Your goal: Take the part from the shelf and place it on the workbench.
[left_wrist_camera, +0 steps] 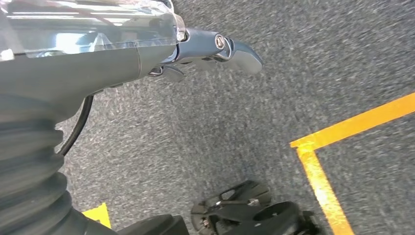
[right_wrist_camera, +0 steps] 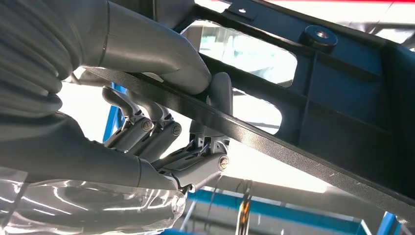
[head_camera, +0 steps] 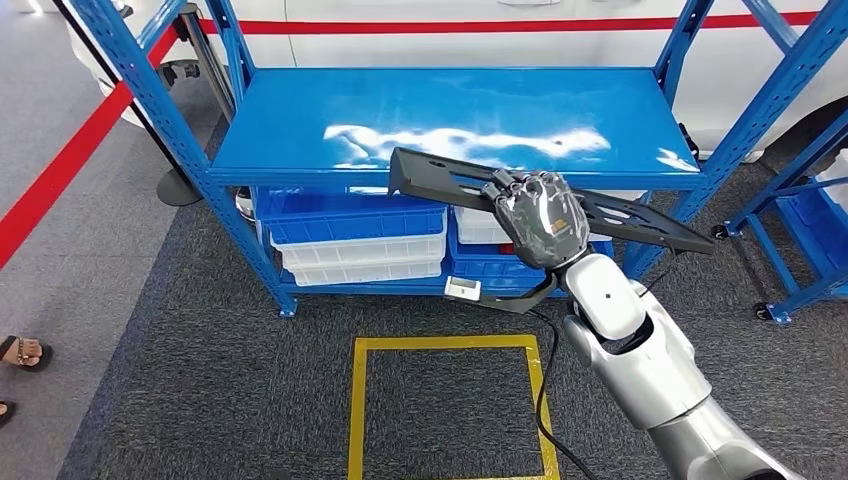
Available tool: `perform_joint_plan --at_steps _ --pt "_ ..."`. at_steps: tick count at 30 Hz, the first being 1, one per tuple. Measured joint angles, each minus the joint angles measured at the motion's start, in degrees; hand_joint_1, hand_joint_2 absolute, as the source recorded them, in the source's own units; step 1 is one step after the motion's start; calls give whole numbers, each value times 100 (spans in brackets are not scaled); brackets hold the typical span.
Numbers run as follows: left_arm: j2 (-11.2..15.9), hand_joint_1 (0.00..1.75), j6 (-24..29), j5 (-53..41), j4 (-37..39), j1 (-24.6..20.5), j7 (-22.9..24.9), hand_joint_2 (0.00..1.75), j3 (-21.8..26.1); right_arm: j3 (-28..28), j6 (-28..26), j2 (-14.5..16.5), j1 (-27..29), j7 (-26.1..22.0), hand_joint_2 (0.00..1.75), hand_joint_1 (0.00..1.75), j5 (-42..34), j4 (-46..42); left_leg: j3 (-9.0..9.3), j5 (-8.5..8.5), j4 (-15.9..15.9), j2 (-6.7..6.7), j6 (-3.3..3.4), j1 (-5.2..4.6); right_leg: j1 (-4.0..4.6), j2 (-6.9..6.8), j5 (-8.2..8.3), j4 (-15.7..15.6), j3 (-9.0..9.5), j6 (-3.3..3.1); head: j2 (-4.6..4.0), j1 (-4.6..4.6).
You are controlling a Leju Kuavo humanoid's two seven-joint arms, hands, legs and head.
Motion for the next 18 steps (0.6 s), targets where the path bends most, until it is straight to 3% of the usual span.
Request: perform_joint_plan --at_steps 2,3,5,8,10,12,14,15,18 --pt "4 0 9 -14 -1 -2 0 175 0 -2 -25 -25 156 -10 175 175 -34 1 575 204 -732 -4 55 -9 8 1 80 4 -81 34 0 -1" --pt "9 0 15 -14 -1 -5 -1 175 0 -6 -39 -38 228 -13 175 175 -56 0 872 183 -1172 -6 92 -21 14 -2 116 6 -105 58 0 -1" --pt "18 0 21 -14 -1 -3 -4 175 0 -27 -64 -56 348 -18 175 175 -120 -2 1174 58 -1674 -9 154 -57 12 -9 186 -5 -122 123 0 -1" --pt "17 0 21 -15 0 10 -7 175 2 -108 -93 -67 545 -50 175 175 -254 -5 1179 143 -1795 9 256 -42 -2 1 198 1 -138 228 0 -1" --pt "8 0 22 -14 0 11 -25 175 2 -200 -156 -67 739 -73 175 175 -308 -12 1142 246 -1845 36 332 -13 -8 23 -122 397 -302 273 0 0" --pt "0 0 25 -14 0 19 -45 175 2 -288 -267 -65 975 -84 175 175 -326 -19 1054 307 -1840 58 364 -20 -11 31 -569 1172 -596 309 0 0" --pt "-2 0 27 -16 0 28 -51 175 2 -346 -368 -57 1188 -83 175 175 -326 -24 977 340 -1807 95 358 -24 -20 29 -710 1574 -686 340 0 0" --pt "-3 0 28 -17 0 28 -52 175 3 -373 -402 -48 1265 -81 175 175 -326 -28 945 346 -1781 122 350 -23 -28 20 -630 1450 -567 347 0 0" --pt "-9 0 31 -21 0 11 -63 175 3 -454 -481 -4 1393 -73 175 175 -303 -84 877 316 -1668 218 293 -39 -28 -151 -274 356 106 307 0 -1"
